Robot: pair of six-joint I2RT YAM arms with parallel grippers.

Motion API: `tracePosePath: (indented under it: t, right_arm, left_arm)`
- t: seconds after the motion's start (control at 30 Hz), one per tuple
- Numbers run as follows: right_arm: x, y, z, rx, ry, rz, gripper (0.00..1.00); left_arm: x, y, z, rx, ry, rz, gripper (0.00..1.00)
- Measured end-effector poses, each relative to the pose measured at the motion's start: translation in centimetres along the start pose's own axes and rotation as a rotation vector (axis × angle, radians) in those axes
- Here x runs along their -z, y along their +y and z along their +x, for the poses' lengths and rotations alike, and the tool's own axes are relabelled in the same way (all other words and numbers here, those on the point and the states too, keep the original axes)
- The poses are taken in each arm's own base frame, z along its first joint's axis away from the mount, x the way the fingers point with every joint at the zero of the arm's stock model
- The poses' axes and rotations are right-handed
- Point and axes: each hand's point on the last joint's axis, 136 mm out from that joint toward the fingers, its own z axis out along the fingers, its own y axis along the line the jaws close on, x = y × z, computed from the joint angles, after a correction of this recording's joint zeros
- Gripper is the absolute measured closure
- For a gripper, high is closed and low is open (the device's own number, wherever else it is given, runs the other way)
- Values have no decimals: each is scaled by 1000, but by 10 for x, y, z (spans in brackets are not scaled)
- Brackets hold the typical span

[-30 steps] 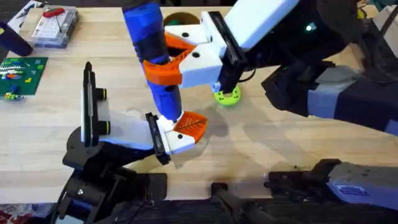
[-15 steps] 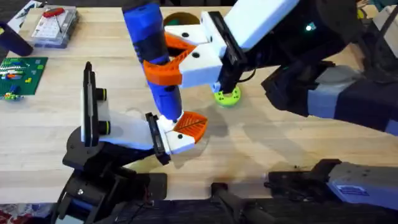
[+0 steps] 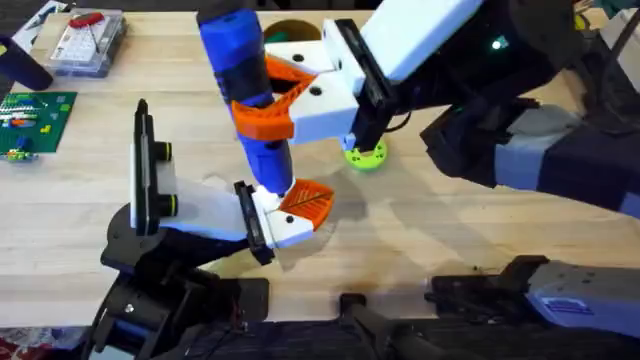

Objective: Pick up the gripper from the table and insert it into the empty holder that is missing its gripper. Then pick up a screw, insert it into the mounting hole, and use the screwdriver to tighten it. Finally, clean up the table by picking up the vegetable and placing it into the bucket.

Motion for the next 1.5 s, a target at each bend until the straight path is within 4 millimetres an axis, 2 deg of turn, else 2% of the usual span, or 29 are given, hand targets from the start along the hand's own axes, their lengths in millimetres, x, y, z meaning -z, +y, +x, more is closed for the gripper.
tracePosePath:
  t: [0.93,1.5]
  right_arm:
    - [0,11,3,37,21,-63,977]
    - [0,10,4,35,34,-49,977]
  left_arm:
    - [0,-1,0,2,1,4,989]
    - [0,-1,1,5,3,8,989]
